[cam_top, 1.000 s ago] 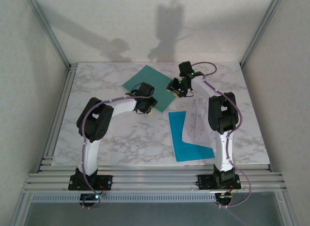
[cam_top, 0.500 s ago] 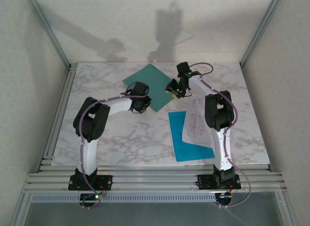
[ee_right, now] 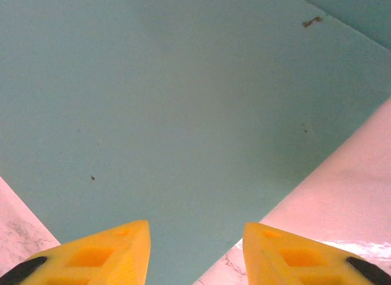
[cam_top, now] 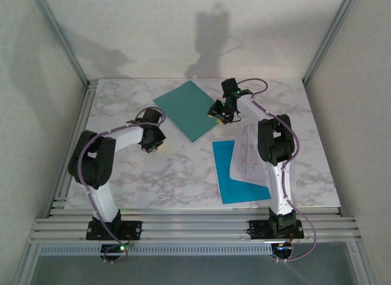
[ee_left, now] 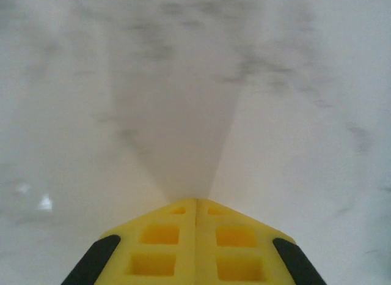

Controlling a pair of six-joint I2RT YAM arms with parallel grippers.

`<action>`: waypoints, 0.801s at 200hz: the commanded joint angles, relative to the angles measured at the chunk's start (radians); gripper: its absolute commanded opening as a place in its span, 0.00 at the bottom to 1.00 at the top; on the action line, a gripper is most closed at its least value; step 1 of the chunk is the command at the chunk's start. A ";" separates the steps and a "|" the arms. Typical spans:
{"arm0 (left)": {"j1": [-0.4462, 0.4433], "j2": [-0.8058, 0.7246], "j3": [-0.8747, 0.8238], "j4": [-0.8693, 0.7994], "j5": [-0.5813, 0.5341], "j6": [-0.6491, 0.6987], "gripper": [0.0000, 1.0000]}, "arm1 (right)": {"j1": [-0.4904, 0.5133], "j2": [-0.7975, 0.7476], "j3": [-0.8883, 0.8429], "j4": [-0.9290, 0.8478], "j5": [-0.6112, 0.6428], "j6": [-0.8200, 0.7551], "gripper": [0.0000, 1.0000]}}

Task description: Put the files into the folder

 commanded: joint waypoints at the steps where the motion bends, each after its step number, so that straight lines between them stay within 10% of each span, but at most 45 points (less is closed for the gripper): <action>1: 0.012 -0.100 -0.015 -0.067 0.001 0.049 0.07 | 0.008 -0.007 0.055 0.004 0.056 -0.014 0.44; 66: -0.028 -0.043 0.083 0.170 0.195 -0.163 0.42 | -0.035 0.159 0.309 -0.067 0.195 0.026 0.41; 160: -0.031 0.154 0.247 0.217 0.272 -0.184 0.60 | -0.067 0.430 0.641 -0.193 0.201 0.052 0.41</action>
